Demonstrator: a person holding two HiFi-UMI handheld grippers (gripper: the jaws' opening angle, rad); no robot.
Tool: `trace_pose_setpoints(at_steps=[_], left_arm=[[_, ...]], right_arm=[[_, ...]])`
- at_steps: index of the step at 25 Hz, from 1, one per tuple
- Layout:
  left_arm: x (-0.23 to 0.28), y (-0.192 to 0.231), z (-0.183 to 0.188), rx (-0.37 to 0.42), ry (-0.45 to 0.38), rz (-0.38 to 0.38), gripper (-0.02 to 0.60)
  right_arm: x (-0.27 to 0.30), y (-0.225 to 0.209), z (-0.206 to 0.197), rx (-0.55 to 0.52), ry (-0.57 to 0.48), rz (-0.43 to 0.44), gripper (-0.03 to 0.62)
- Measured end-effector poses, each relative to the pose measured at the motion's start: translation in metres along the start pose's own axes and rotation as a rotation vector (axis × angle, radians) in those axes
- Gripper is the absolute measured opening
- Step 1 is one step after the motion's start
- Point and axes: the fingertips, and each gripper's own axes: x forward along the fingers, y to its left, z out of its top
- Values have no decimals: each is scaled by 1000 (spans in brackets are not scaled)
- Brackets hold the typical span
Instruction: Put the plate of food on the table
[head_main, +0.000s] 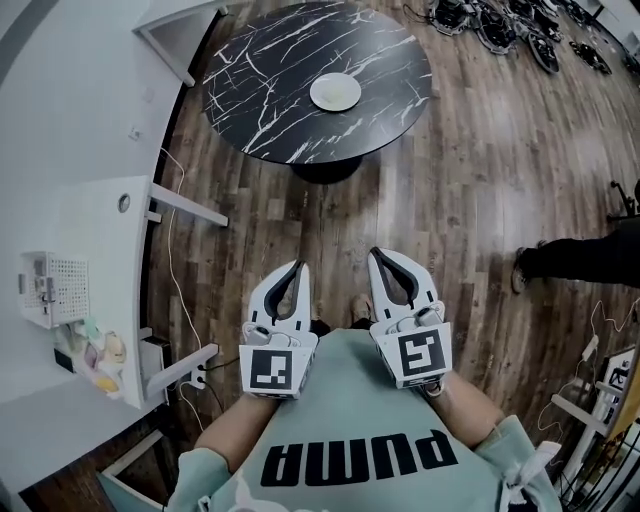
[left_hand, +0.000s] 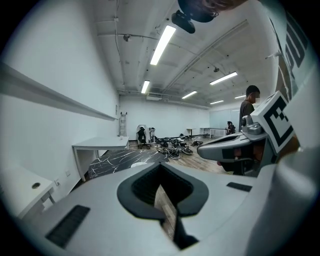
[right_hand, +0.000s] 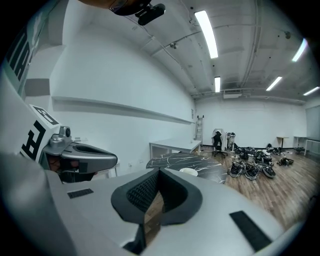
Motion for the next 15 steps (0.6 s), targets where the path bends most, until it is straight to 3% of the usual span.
trace_pose_setpoints(at_steps=[6, 10, 15], left_arm=[[-1, 11, -1, 49, 25, -46, 6], [-2, 21, 4, 26, -26, -53, 6], [-5, 25, 4, 48, 1, -83, 6]], right_arm=[[-2, 5, -1, 9, 13, -67, 6], [1, 12, -1, 8, 20, -91, 6], [4, 17, 2, 10, 21, -109, 6]])
